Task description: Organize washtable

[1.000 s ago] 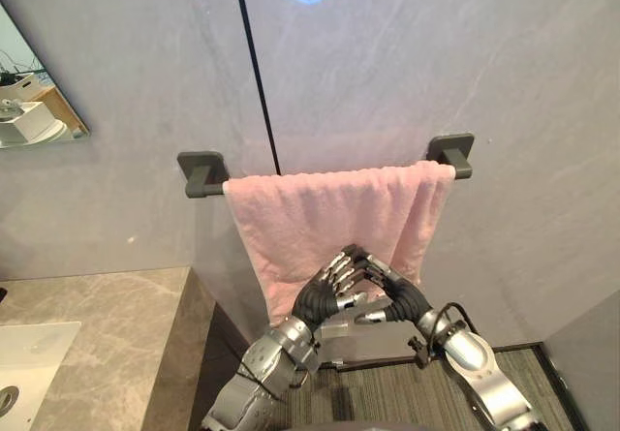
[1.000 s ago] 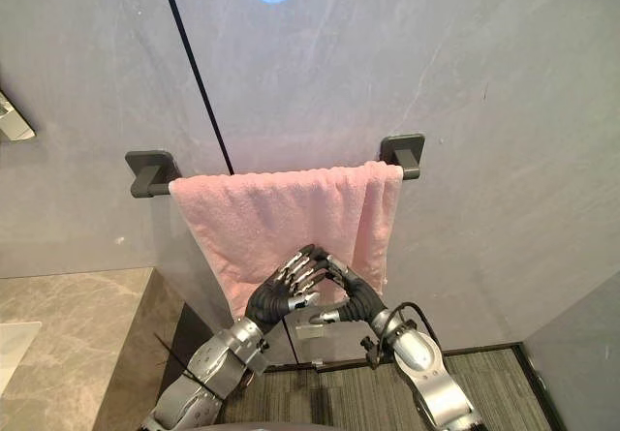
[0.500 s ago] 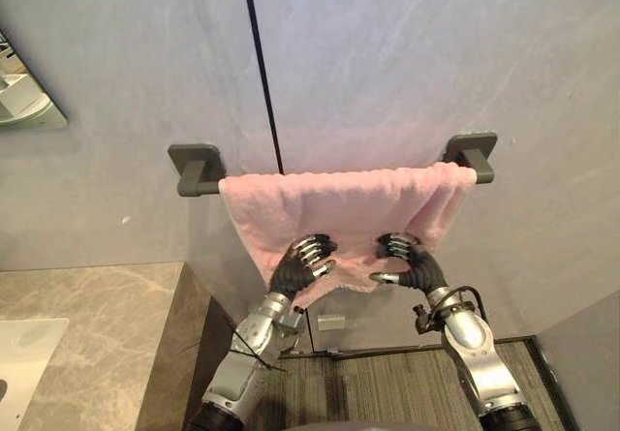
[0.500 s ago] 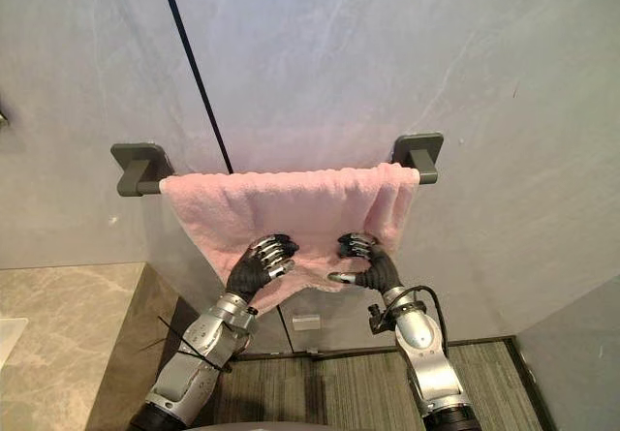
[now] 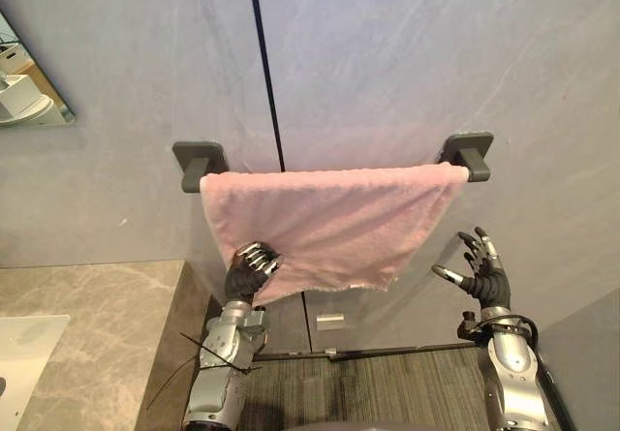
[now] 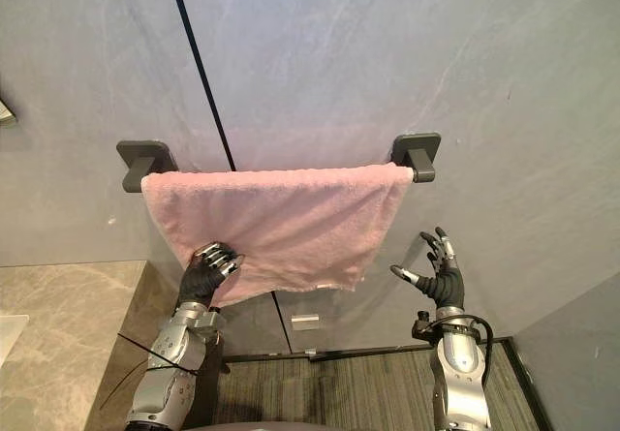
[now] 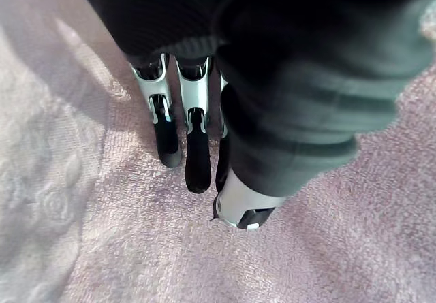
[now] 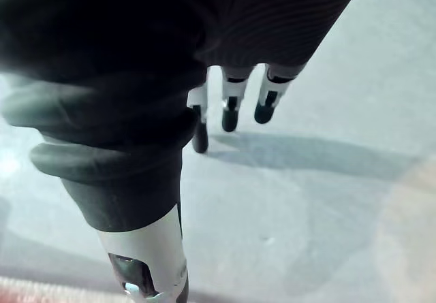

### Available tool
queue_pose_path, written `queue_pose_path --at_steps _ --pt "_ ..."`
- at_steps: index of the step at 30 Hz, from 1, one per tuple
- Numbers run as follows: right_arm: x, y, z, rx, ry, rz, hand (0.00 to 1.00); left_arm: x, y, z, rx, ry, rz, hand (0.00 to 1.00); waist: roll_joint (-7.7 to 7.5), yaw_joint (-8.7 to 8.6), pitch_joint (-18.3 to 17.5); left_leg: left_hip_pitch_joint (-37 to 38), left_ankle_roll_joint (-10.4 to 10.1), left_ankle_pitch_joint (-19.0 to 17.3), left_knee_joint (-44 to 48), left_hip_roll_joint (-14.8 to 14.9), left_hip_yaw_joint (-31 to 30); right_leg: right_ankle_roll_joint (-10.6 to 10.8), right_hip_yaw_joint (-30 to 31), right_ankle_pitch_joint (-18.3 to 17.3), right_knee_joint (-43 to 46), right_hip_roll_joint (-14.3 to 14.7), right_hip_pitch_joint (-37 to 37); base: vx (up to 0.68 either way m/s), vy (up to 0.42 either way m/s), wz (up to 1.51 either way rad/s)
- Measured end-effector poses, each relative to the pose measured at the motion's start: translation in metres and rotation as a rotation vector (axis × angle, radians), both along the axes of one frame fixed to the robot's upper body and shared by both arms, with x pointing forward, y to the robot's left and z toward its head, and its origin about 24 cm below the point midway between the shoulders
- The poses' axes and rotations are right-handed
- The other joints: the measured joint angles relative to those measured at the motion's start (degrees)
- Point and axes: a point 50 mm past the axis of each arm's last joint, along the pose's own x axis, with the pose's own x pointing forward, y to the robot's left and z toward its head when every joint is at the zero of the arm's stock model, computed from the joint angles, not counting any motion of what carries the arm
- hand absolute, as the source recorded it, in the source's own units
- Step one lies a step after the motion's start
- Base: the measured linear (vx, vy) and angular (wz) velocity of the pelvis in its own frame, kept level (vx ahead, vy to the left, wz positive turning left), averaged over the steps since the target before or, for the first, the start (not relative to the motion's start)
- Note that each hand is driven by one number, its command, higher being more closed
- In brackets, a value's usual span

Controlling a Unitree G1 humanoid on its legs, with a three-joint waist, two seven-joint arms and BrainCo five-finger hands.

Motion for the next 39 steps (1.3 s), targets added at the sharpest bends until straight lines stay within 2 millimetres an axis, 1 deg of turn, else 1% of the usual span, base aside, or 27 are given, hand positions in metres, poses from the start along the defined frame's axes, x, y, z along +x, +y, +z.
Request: queue_pose_path --at_steps 5,8,10,11,12,14,15,16,18,21,23,24,25,27,28,29,30,33,37,39 --pt "-0.021 -0.001 -0.016 0.031 0.07 -0.043 0.0 -0.019 0.005 -0.015 -0.02 0.072 0.046 0.0 -0.19 0.18 0.12 -0.69 0.0 -0.02 0.02 0.01 -0.24 0.01 -0.22 -0.01 -0.17 -0.01 -0.15 0.0 0.0 0.02" --pt "-0.033 0.003 -0.028 0.06 0.121 -0.054 0.0 -0.035 0.004 -0.027 -0.038 0.131 0.06 0.0 -0.47 0.23 0.3 -0.74 -0.01 -0.05 -0.02 0.02 -0.23 0.09 -0.24 -0.06 -0.17 -0.04 -0.16 0.0 0.0 0.0" --pt "-0.039 0.006 -0.033 0.072 0.144 -0.055 0.0 -0.042 0.004 -0.032 -0.045 0.155 0.059 0.0 -0.64 0.33 0.4 -0.75 0.01 -0.07 -0.02 0.06 -0.22 0.14 -0.27 -0.1 -0.16 -0.08 -0.16 0.0 0.0 0.0" --pt "-0.042 0.009 -0.036 0.079 0.16 -0.046 0.0 -0.046 0.003 -0.036 -0.054 0.174 0.054 0.0 -0.72 0.37 0.45 -0.74 0.02 -0.08 0.0 0.15 -0.19 0.21 -0.28 -0.15 -0.06 -0.2 -0.17 0.0 0.0 0.0" --pt "-0.045 0.014 -0.042 0.088 0.186 -0.031 0.0 -0.05 0.003 -0.044 -0.063 0.213 0.057 0.0 -0.75 0.41 0.46 -0.71 0.04 -0.1 0.03 0.33 -0.18 0.37 -0.34 -0.28 0.12 -0.55 -0.17 0.0 0.0 0.0" --pt "-0.047 0.017 -0.048 0.099 0.214 -0.021 0.0 -0.054 0.002 -0.052 -0.066 0.248 0.05 0.0 -0.77 0.46 0.47 -0.68 0.08 -0.12 0.07 0.32 -0.13 0.54 -0.34 -0.4 0.32 -0.63 -0.16 0.0 0.0 0.0" --pt "-0.05 0.021 -0.056 0.111 0.25 -0.009 0.0 -0.06 0.001 -0.061 -0.07 0.293 0.043 0.0 -0.8 0.6 0.49 -0.7 0.13 -0.16 0.07 0.28 -0.05 0.71 -0.37 -0.74 0.89 -0.74 -0.23 0.0 0.0 0.0" --pt "-0.052 0.023 -0.059 0.116 0.266 -0.003 0.0 -0.063 0.001 -0.065 -0.07 0.312 0.043 0.0 -0.82 0.68 0.49 -0.63 0.12 -0.15 0.07 0.25 0.0 0.63 -0.41 -0.89 1.2 -0.79 -0.24 0.0 0.0 0.0" --pt "-0.058 0.031 -0.076 0.142 0.345 0.02 0.0 -0.073 0.002 -0.082 -0.062 0.399 0.04 0.0 -0.89 1.09 0.29 -0.51 0.11 -0.14 0.05 0.21 0.09 0.61 -0.58 -1.21 1.78 -0.89 -0.29 -0.02 -0.006 0.01" --pt "-0.067 0.038 -0.094 0.163 0.433 0.038 0.0 -0.086 0.003 -0.101 -0.039 0.502 0.032 0.0 -0.67 1.78 0.08 -0.5 0.09 -0.12 0.02 0.23 0.42 0.58 -0.54 -1.25 1.92 -0.9 -0.44 -0.02 -0.009 -0.01" --pt "-0.077 0.043 -0.113 0.17 0.534 0.054 0.0 -0.102 0.002 -0.119 0.007 0.616 0.007 0.0 -0.42 1.92 -0.19 -0.22 0.07 -0.07 -0.16 0.22 0.4 0.57 -0.58 -1.25 1.93 -0.89 -0.41 0.0 0.0 0.0" --pt "-0.078 0.044 -0.117 0.175 0.553 0.056 0.0 -0.105 0.002 -0.122 0.015 0.636 0.002 0.0 -0.4 1.92 -0.21 0.09 0.04 -0.03 -0.2 0.22 0.39 0.57 -0.59 -1.25 1.93 -0.89 -0.4 0.0 0.0 0.0" --pt "-0.083 0.046 -0.126 0.18 0.604 0.062 0.0 -0.113 0.002 -0.13 0.033 0.689 -0.011 0.0 -0.32 1.96 -0.24 0.41 -0.09 0.1 -0.47 0.23 0.36 0.57 -0.62 -1.25 1.93 -0.85 -0.27 0.0 0.0 0.0" --pt "-0.091 0.048 -0.138 0.189 0.682 0.064 0.0 -0.122 0.002 -0.139 0.056 0.752 -0.029 0.0 -0.33 1.95 -0.27 0.7 -0.14 0.28 -0.67 0.18 0.27 0.57 -0.9 -1.25 1.92 -0.83 -0.28 -0.05 -0.017 0.01" --pt "-0.091 0.048 -0.139 0.19 0.686 0.064 0.0 -0.123 0.002 -0.139 0.058 0.755 -0.029 0.0 -0.33 1.95 -0.28 0.71 -0.14 0.3 -0.69 0.16 0.26 0.56 -0.92 -1.24 1.93 -0.83 -0.28 -0.05 -0.01 0.05" --pt "-0.098 0.05 -0.147 0.2 0.738 0.064 0.0 -0.126 0.003 -0.144 0.096 0.789 -0.042 0.0 -0.4 1.93 -0.31 0.69 -0.13 0.53 -0.84 -0.16 -0.1 0.55 -1.21 -1.23 1.93 -0.8 -0.28 -0.05 -0.011 0.08" --pt "-0.104 0.05 -0.152 0.204 0.77 0.062 0.0 -0.125 0.005 -0.146 0.122 0.802 -0.049 0.0 -0.37 1.94 -0.33 0.61 -0.11 0.66 -0.88 -0.2 -0.32 0.53 -1.41 -1.22 1.92 -0.77 -0.27 -0.05 -0.013 0.1" --pt "-0.112 0.049 -0.159 0.189 0.831 0.072 0.0 -0.129 0.009 -0.151 0.169 0.846 -0.058 0.0 -0.48 1.88 -0.29 0.48 -0.05 0.99 -1.26 -0.35 -0.74 0.43 -1.42 -1.13 1.92 -0.66 -0.5 -0.05 -0.019 0.03" --pt "-0.106 0.045 -0.162 0.17 0.847 0.082 0.0 -0.128 0.01 -0.155 0.197 0.872 -0.073 0.0 -0.5 1.94 -0.29 -0.37 0.09 1.36 -2.03 -0.51 0.03 0.45 -0.17 -0.74 2.01 -0.59 -2.27 -0.04 -0.002 -0.11" --pt "-0.092 0.047 -0.162 0.153 0.848 0.112 0.0 -0.123 0.013 -0.156 0.216 0.877 -0.064 0.0 -0.63 2.18 -0.21 -2.9 0.25 1.46 -1.73 -0.49 1.44 0.41 1.12 0.34 2.14 -0.43 -5.55 -0.05 0.015 -0.37"
